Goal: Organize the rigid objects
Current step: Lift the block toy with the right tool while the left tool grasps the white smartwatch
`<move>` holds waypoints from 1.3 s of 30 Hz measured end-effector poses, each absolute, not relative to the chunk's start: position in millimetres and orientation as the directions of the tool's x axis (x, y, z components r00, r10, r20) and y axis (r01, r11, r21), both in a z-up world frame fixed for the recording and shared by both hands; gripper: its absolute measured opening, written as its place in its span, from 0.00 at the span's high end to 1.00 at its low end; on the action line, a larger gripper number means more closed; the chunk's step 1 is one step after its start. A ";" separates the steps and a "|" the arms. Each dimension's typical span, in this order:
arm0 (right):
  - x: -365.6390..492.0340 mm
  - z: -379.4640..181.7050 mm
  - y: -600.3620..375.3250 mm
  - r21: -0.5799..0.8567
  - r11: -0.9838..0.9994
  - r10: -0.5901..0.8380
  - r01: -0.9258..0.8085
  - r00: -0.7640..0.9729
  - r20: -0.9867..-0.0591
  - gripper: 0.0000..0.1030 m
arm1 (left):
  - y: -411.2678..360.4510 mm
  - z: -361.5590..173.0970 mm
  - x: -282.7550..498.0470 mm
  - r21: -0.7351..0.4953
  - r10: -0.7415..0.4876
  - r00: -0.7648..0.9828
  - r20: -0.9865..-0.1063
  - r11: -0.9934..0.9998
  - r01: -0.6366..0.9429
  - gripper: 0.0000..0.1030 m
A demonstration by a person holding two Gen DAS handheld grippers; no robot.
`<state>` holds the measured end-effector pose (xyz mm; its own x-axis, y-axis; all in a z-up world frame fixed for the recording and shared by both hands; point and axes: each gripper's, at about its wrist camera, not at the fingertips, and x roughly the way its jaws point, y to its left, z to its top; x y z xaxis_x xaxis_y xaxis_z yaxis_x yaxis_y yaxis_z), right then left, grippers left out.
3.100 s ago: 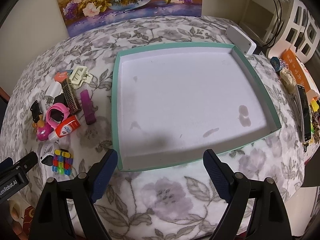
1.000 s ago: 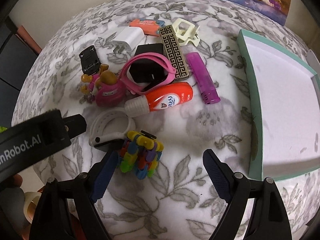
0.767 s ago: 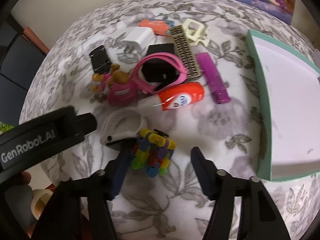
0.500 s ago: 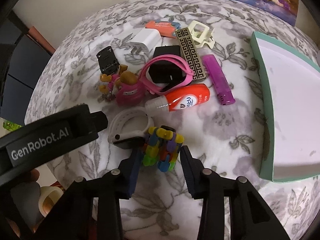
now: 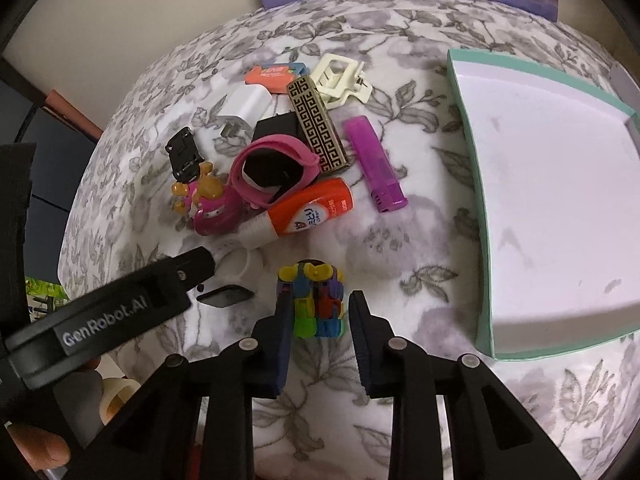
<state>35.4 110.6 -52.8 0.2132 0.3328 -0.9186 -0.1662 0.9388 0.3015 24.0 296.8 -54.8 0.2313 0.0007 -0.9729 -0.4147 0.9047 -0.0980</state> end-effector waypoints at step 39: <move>33.3 -71.9 150.4 0.235 0.952 0.269 -0.197 0.172 -0.948 0.60 | 300.3 -85.3 29.6 -0.212 -0.135 0.198 -0.971 0.868 -0.449 0.43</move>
<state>33.3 150.4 -71.9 0.1720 0.2689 -0.9477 -0.1965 0.9520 0.2345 29.6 300.3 -85.3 0.1980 -0.1351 -0.9708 -0.4485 0.8682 -0.2123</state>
